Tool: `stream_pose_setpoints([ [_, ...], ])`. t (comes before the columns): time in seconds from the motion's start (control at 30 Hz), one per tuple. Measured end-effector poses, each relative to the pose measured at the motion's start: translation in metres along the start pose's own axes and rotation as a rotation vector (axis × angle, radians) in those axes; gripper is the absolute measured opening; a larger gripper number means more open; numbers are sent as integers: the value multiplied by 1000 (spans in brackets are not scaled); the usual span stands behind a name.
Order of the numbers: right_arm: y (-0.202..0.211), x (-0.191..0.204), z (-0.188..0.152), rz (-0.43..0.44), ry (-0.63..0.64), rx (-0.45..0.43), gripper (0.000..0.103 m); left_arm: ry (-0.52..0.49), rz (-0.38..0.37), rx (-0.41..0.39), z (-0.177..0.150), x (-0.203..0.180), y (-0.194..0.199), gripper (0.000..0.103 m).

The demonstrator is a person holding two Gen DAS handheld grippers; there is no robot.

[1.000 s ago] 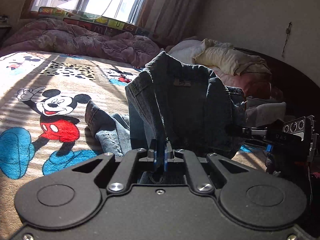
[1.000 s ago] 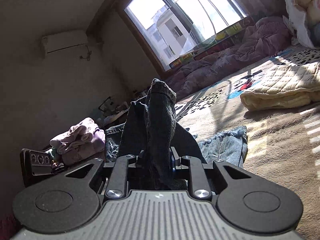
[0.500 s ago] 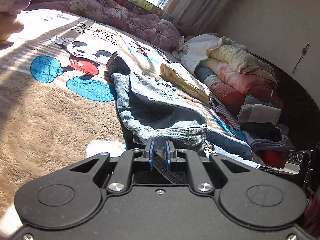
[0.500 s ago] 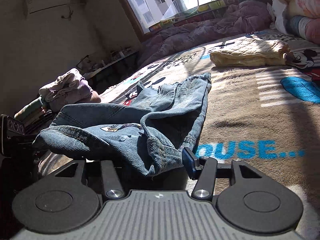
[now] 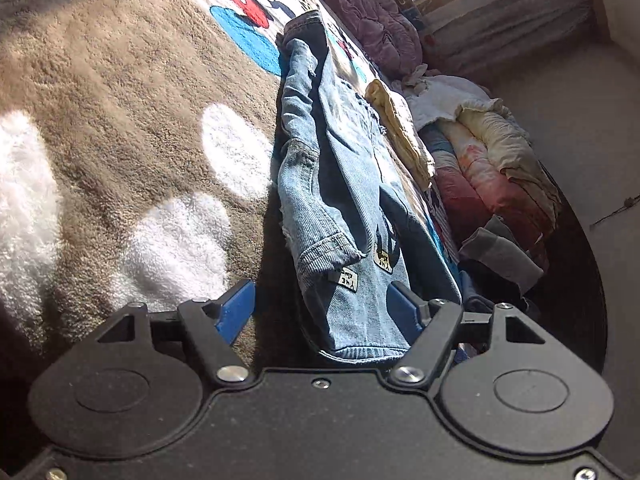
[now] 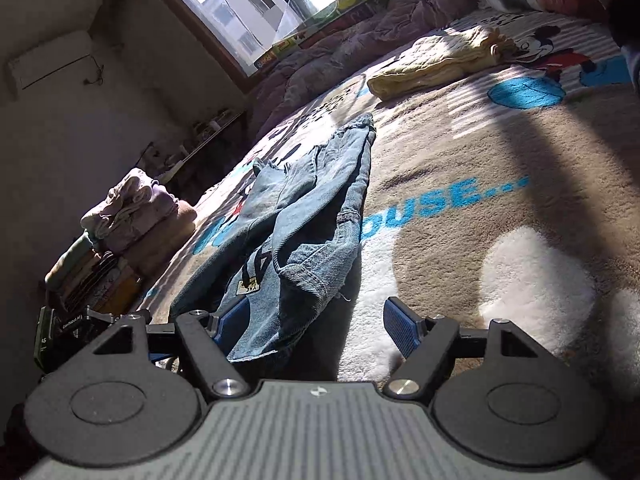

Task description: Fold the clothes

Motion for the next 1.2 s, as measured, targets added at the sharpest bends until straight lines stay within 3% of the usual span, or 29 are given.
stream_pose_setpoints([
  [0.07,-16,-1,1,8,-63,-5,70,-60,29,-34,-1,-9,-7,70],
  [0.1,-24,-3,-2,4,-88,2,65,-79,32,-44,0,-12,-7,58],
  [0.13,-31,-4,-3,3,-104,5,60,-99,35,-55,1,-15,-7,20],
  [0.17,-38,-5,-5,3,-118,8,51,-118,37,-65,2,-18,-7,11],
  [0.23,-51,-2,-10,43,-166,25,35,-159,31,-101,7,-26,-1,11],
  [0.3,-54,11,-14,96,-206,17,31,-217,-5,-184,22,-40,27,10],
  [0.33,-53,17,-15,120,-215,15,29,-242,-5,-198,25,-42,36,3],
  [0.4,-52,31,-27,119,-188,46,27,-218,-4,-178,23,-33,37,3],
  [0.47,-57,36,-47,52,-117,123,27,-195,-3,-157,22,-25,38,2],
  [0.53,-49,36,-52,50,-109,132,24,-171,-2,-137,21,-16,39,3],
  [0.6,-36,33,-51,50,-122,132,24,-147,-1,-116,20,-8,41,17],
  [0.67,-25,29,-47,41,-133,109,24,-123,0,-96,18,0,42,72],
  [0.73,-16,24,-41,20,-143,59,33,-92,0,-70,16,8,40,74],
  [0.77,-12,22,-38,10,-148,34,42,-64,-1,-49,13,11,33,74],
  [0.83,-20,22,-31,-1,-127,-18,43,-36,-1,-31,6,11,17,71],
  [0.9,-36,25,-29,3,-111,-25,42,-48,-6,-35,5,5,0,34],
  [0.93,-44,25,-29,1,-117,-23,41,-51,1,-38,6,3,-6,4],
  [1.0,-53,27,-29,32,-164,-22,23,-33,4,-78,16,-1,4,3],
  [1.1,-49,45,-23,138,-238,-37,13,-13,-12,-83,24,-7,31,3],
  [1.2,-39,52,-27,83,-189,3,9,58,61,60,-3,21,18,4],
])
Point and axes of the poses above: each gripper's, at about its wrist camera, not at the fingertips, and y roughly against the way its jaws point, x to its left, z to its top, the point moved 8 cm from there along -y, roughly the way its jaws point, and after that the axes turned 3 degrees about -z, right-handed, at the moved point
